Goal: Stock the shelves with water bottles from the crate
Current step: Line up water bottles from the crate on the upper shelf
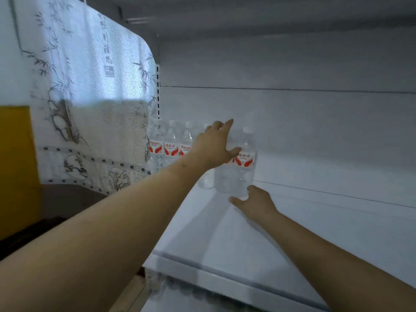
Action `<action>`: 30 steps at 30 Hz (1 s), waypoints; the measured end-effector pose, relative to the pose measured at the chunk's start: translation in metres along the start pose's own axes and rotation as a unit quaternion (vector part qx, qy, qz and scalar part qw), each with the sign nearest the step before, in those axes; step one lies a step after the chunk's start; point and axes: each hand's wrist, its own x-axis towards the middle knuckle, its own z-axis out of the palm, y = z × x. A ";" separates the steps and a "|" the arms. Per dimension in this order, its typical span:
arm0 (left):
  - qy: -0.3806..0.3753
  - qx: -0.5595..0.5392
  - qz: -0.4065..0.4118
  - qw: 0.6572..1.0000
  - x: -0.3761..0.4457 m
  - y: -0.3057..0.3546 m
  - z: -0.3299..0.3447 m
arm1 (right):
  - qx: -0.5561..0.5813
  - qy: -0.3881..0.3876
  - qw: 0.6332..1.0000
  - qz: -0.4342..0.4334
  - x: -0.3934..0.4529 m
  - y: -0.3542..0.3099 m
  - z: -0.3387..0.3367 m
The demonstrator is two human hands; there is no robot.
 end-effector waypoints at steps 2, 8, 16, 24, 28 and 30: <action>0.017 -0.024 -0.013 0.999 -0.032 -0.007 -0.022 | -0.011 -0.003 0.999 -0.038 -0.032 -0.023 -0.002; 0.070 -0.097 -0.087 0.989 -0.161 -0.060 -0.078 | -0.061 -0.023 0.976 -0.208 -0.142 -0.103 0.048; 0.137 -0.169 -0.389 0.895 -0.454 -0.176 -0.035 | -0.084 -0.272 0.903 -0.322 -0.261 -0.125 0.231; -0.173 -0.153 -0.688 0.688 -0.749 -0.227 0.080 | -0.167 -0.561 0.752 -0.304 -0.330 -0.089 0.402; -0.143 -0.255 -0.750 0.593 -0.797 -0.224 0.124 | -0.298 -0.646 0.645 -0.279 -0.335 -0.079 0.454; -0.104 -0.293 -0.789 0.531 -0.806 -0.224 0.145 | -0.341 -0.667 0.608 -0.263 -0.332 -0.078 0.468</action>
